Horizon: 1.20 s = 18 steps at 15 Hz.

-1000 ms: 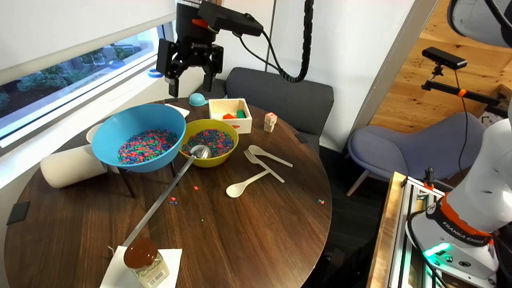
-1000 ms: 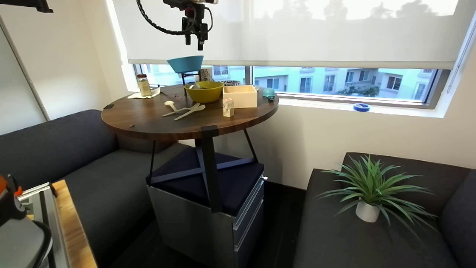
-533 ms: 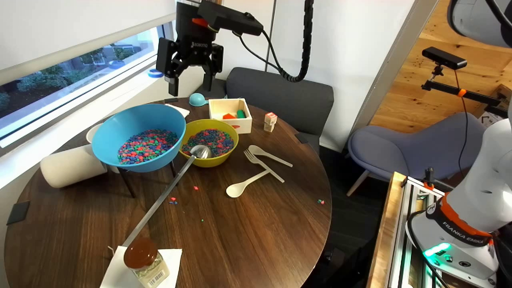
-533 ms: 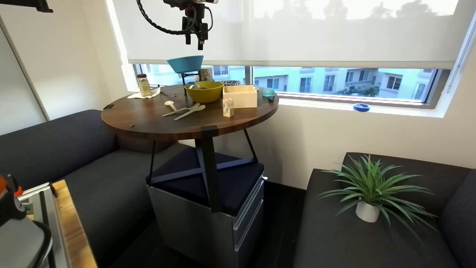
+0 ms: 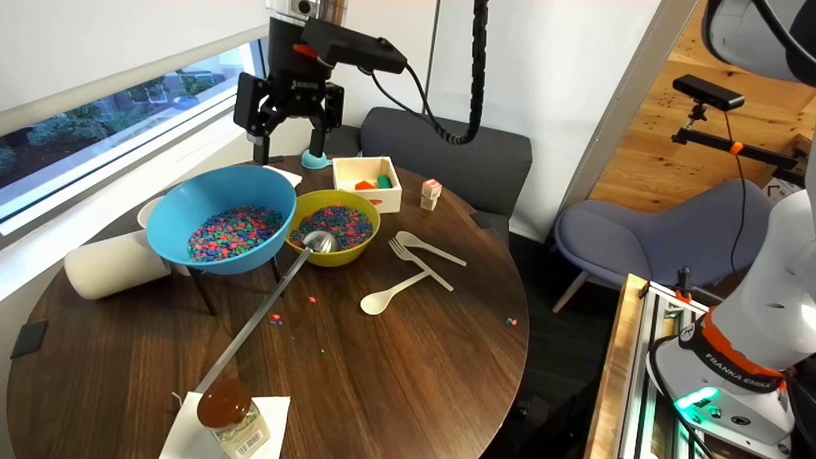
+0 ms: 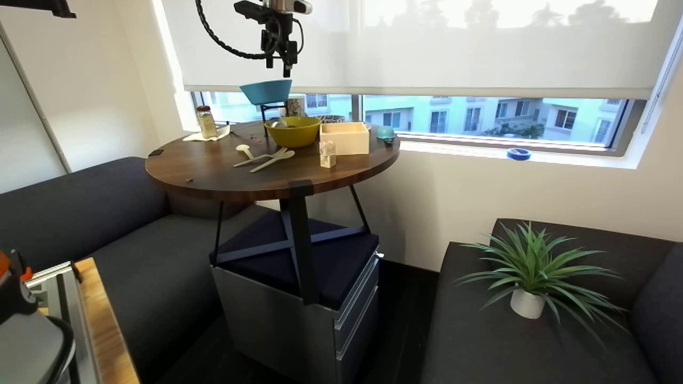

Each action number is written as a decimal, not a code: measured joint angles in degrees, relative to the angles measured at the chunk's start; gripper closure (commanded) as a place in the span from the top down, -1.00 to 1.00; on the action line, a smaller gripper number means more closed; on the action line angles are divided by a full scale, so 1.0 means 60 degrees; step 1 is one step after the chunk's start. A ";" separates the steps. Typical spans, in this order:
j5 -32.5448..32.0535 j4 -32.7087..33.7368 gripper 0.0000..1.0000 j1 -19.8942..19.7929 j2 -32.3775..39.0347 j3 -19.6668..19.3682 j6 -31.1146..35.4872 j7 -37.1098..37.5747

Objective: Put the blue bowl on the table

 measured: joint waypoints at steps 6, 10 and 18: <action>0.0204 0.0019 1.00 0.0154 0.0446 0.0067 0.0664 0.0118; 0.0287 0.0019 0.38 0.0221 0.0603 0.0007 0.0664 0.0220; 0.0288 -0.0008 -0.87 0.0241 0.0651 -0.0195 0.0664 0.0596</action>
